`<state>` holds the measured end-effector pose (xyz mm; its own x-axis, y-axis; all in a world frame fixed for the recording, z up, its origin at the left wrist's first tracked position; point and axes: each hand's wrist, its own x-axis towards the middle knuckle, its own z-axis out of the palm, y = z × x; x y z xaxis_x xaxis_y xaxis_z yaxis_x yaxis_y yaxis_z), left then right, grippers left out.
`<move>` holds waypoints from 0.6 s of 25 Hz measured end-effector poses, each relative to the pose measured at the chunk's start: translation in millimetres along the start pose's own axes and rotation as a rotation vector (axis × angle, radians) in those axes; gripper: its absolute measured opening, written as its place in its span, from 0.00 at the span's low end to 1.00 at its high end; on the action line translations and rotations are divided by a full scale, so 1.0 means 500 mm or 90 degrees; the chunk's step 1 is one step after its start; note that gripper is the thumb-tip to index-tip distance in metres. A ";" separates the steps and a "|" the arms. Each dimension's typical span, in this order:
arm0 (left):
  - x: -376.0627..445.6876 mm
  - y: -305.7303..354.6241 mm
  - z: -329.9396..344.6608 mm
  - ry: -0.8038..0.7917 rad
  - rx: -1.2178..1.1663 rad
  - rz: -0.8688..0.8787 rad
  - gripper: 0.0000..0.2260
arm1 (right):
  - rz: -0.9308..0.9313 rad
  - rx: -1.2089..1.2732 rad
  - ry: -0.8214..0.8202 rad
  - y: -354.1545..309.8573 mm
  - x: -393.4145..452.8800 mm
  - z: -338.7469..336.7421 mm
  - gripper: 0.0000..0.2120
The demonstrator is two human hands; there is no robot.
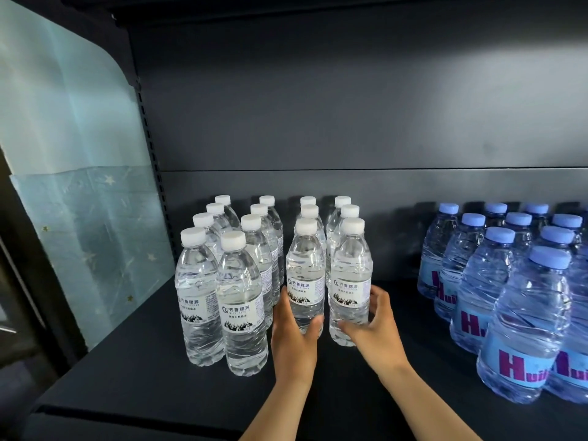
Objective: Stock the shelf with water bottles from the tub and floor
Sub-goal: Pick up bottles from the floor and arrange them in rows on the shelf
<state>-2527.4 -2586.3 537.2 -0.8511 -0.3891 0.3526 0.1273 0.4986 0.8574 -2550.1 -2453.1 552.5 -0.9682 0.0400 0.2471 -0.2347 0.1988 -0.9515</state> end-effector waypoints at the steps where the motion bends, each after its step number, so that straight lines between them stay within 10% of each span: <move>1: 0.000 -0.001 0.000 0.003 -0.002 0.001 0.35 | 0.001 -0.017 0.011 0.001 0.000 0.004 0.34; 15: 0.025 -0.007 0.010 0.029 -0.022 -0.029 0.35 | -0.011 -0.042 0.022 0.027 0.008 0.026 0.30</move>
<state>-2540.9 -2588.9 536.6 -0.8324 -0.4464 0.3285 0.1064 0.4530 0.8851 -2558.1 -2463.1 538.0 -0.9601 0.0702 0.2707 -0.2438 0.2644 -0.9331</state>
